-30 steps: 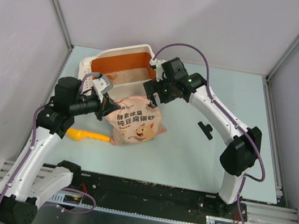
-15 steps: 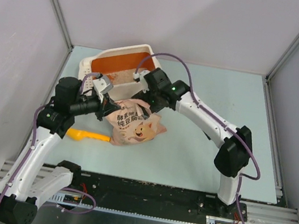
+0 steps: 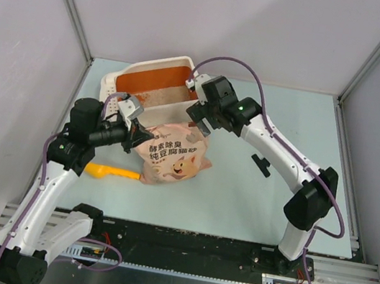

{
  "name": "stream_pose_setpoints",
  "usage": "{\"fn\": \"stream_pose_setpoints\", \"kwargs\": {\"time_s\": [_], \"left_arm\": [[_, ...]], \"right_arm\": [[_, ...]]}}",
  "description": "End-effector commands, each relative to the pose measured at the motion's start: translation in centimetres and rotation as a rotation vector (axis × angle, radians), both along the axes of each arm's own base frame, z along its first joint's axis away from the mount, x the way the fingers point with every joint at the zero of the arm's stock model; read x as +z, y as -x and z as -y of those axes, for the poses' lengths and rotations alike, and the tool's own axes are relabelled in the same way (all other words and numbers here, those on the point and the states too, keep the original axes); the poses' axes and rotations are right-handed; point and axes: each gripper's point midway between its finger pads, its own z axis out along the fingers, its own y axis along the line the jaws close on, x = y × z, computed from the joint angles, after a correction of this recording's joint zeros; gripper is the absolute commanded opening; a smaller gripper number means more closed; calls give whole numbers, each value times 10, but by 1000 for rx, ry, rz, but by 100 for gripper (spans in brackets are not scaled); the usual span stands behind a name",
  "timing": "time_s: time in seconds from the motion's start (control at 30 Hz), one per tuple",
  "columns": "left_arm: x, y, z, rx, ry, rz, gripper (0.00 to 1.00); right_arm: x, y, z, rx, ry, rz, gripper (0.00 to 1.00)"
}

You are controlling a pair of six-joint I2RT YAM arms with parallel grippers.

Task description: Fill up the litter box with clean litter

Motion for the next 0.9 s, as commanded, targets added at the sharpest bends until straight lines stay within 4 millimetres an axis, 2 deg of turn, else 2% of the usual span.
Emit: {"fn": "stream_pose_setpoints", "kwargs": {"time_s": [0.0, 0.13, 0.27, 0.47, 0.57, 0.7, 0.8, 0.87], "left_arm": [[36, 0, 9, -40, 70, 106, 0], [37, -2, 9, -42, 70, 107, 0], [36, -1, 9, -38, 71, 102, 0], [37, -1, 8, -34, 70, 106, 0], [36, 0, 9, -37, 71, 105, 0], [36, 1, 8, -36, 71, 111, 0], [34, 2, 8, -34, 70, 108, 0], [35, 3, 8, -34, 70, 111, 0]], "right_arm": [[50, -4, 7, -14, -50, 94, 100], [67, 10, -20, 40, -172, 56, 99], [70, 28, -39, 101, -211, 15, 99], [33, 51, -46, 116, -219, -132, 99], [20, 54, -49, 100, -242, -192, 99], [12, 46, -53, 84, -253, -211, 99], [-5, 45, -53, 72, -226, -244, 98], [-7, 50, -58, 98, -261, -292, 98]]}}
